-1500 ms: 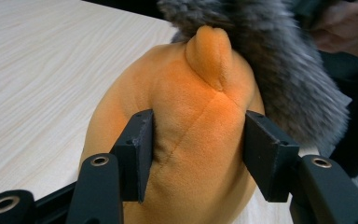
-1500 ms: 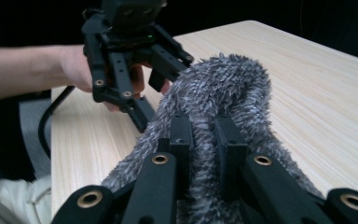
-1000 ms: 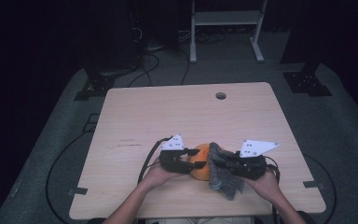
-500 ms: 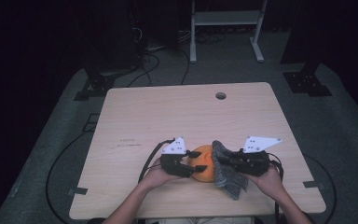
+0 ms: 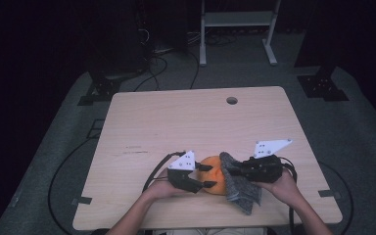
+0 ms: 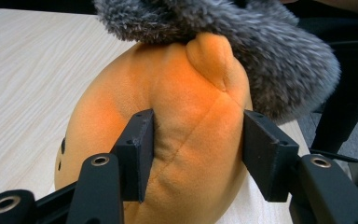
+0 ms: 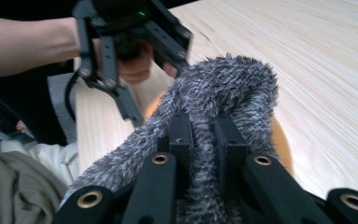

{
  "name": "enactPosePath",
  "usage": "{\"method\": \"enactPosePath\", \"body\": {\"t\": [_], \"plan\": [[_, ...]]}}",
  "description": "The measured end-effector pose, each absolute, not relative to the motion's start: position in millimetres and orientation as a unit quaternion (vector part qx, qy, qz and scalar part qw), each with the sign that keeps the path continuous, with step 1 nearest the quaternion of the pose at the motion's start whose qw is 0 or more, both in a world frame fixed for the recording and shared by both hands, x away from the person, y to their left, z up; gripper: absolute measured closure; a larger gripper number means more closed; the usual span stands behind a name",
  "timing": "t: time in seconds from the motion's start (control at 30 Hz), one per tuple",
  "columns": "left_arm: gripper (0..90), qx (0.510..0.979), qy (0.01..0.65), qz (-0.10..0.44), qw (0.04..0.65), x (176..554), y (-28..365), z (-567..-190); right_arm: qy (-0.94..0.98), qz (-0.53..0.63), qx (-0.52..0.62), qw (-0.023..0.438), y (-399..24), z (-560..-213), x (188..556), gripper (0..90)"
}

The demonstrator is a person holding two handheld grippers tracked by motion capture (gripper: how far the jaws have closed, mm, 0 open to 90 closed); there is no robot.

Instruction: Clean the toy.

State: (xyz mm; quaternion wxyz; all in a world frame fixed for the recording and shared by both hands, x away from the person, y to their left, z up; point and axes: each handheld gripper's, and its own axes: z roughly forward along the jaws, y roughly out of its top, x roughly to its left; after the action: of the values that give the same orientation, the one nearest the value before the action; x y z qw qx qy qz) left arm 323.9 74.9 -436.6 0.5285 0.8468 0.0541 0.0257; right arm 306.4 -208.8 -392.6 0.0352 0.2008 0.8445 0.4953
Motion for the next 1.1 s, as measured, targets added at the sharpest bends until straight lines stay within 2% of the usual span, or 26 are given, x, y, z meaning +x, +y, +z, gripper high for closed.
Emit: {"method": "enactPosePath", "body": {"t": [0.2, 0.47, 0.63, 0.83, 1.1], "plan": [[46.8, 0.845, 0.055, 0.019, 0.531, 327.1, 78.2, -437.3, 0.839, 0.479, 0.252, 0.053, -236.5, -410.8, 311.4, 79.3], [46.6, 0.842, 0.060, 0.017, 0.535, 328.9, 78.3, -438.1, 0.821, 0.486, 0.298, 0.039, -266.9, -429.8, 310.0, 79.3], [46.6, 0.841, 0.064, 0.015, 0.536, 329.6, 79.5, -438.2, 0.812, 0.508, 0.286, 0.032, -260.4, -425.3, 312.2, 79.3], [45.8, 0.839, 0.074, 0.012, 0.539, 332.3, 83.5, -438.3, 0.817, 0.496, 0.294, 0.015, -258.1, -436.9, 317.0, 79.3], [46.3, 0.840, 0.071, 0.015, 0.537, 332.8, 81.1, -438.1, 0.806, 0.534, 0.255, 0.017, -245.2, -411.7, 306.9, 79.1]]}}
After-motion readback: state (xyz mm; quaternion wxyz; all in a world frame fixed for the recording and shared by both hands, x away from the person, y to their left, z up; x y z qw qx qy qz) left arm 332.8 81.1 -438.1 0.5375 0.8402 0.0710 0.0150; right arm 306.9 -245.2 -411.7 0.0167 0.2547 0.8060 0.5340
